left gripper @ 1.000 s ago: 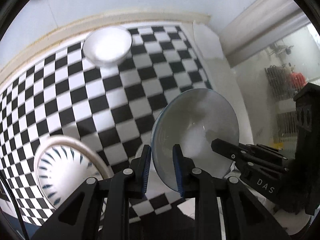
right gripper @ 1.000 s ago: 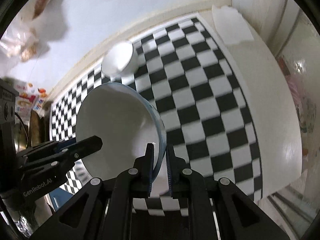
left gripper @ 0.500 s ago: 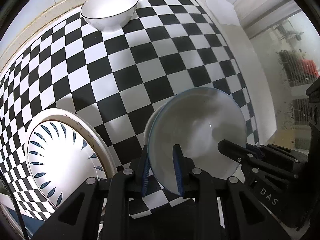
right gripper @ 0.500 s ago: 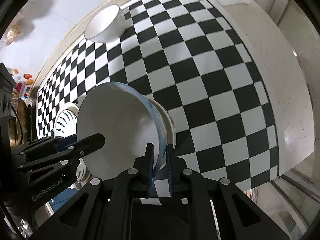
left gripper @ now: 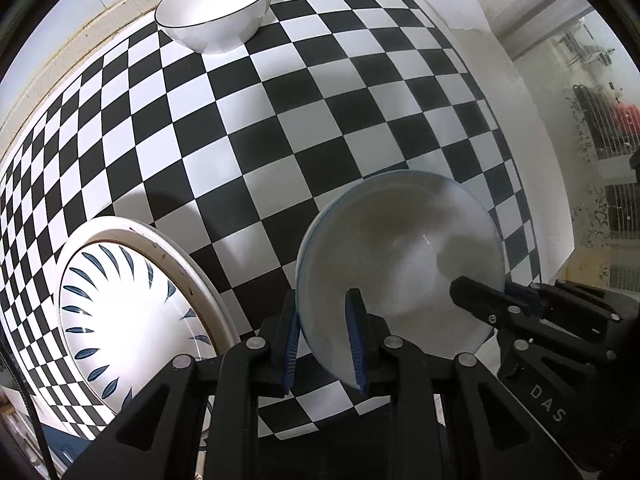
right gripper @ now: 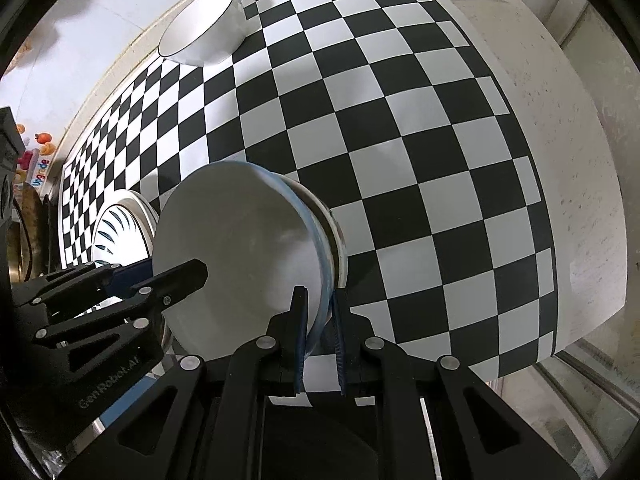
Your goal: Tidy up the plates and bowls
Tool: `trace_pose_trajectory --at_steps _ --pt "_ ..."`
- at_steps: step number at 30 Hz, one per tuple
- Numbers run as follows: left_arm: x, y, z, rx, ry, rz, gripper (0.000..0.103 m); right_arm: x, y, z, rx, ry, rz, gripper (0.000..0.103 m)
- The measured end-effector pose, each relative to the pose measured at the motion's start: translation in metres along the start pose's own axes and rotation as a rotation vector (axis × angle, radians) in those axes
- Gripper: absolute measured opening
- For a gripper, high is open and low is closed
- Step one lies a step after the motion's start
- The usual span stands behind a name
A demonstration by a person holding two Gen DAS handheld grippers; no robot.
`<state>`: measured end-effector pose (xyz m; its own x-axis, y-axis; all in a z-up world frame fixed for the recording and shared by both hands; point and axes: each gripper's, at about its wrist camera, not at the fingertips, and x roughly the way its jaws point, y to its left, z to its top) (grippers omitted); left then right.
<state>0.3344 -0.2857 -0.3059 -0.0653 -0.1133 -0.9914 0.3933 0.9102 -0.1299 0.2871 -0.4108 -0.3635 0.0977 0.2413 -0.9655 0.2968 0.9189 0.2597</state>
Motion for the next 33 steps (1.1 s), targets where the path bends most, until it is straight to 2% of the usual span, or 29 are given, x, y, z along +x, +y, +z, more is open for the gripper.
trace_pose_trajectory --at_steps 7,18,22,25,30,33 --pt "0.006 0.002 -0.003 -0.004 0.009 0.020 0.020 0.003 0.004 0.002 -0.014 0.008 -0.006 0.015" --pt "0.003 0.001 -0.004 -0.017 0.005 0.007 0.020 0.005 0.001 0.002 -0.024 0.035 0.015 0.016" --pt "-0.011 0.009 -0.006 -0.040 -0.011 -0.023 0.020 -0.001 -0.005 0.003 -0.012 0.036 0.026 0.016" --pt "-0.034 0.016 -0.005 -0.060 -0.055 -0.047 0.021 -0.016 -0.011 0.005 -0.009 0.020 0.034 0.016" --pt "-0.075 0.051 0.015 -0.172 -0.136 -0.118 0.024 -0.051 -0.019 0.022 0.004 -0.022 0.057 0.016" --pt "-0.083 0.078 0.039 -0.252 -0.152 -0.159 0.028 -0.072 -0.019 0.046 0.001 -0.050 0.082 0.026"
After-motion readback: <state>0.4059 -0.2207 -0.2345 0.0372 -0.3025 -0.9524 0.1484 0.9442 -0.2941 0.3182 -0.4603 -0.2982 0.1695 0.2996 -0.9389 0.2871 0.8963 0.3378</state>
